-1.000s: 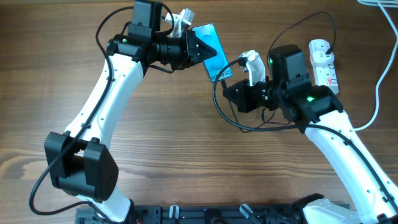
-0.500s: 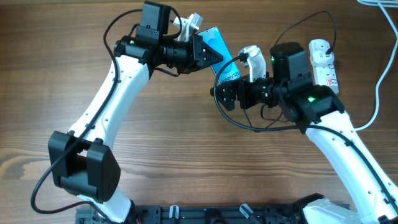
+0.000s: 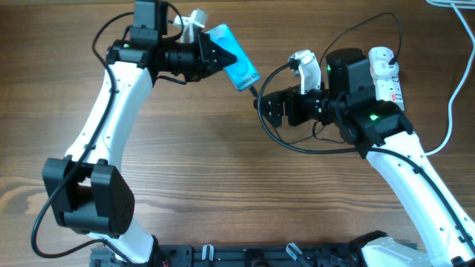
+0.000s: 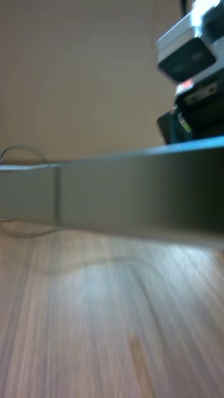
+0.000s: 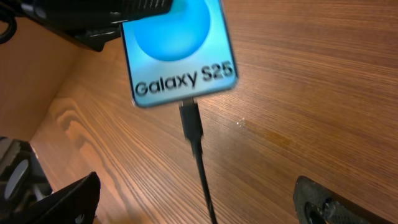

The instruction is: Plug charger to phone and switch on socket

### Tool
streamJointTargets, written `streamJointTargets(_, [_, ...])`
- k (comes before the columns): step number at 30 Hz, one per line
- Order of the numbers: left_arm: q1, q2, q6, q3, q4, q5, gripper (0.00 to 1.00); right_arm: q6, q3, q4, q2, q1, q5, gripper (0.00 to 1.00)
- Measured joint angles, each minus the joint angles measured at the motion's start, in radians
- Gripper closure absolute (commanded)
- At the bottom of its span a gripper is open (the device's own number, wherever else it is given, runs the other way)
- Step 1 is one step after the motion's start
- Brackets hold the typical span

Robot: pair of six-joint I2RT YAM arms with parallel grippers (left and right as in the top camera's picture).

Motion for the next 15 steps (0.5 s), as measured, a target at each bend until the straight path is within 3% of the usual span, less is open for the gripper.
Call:
streamJointTargets(7, [0.077,0.013,0.101,-0.001,-0.062,-0.204,0.96,0.062,0.000,-0.079,0.000,-0.089,0.155,0.00])
streamJointTargets(15, [0.079,0.161,0.145,-0.002,-0.069,-0.254,0.96,0.076,0.002,-0.154,0.000,-0.121,0.330,0.01])
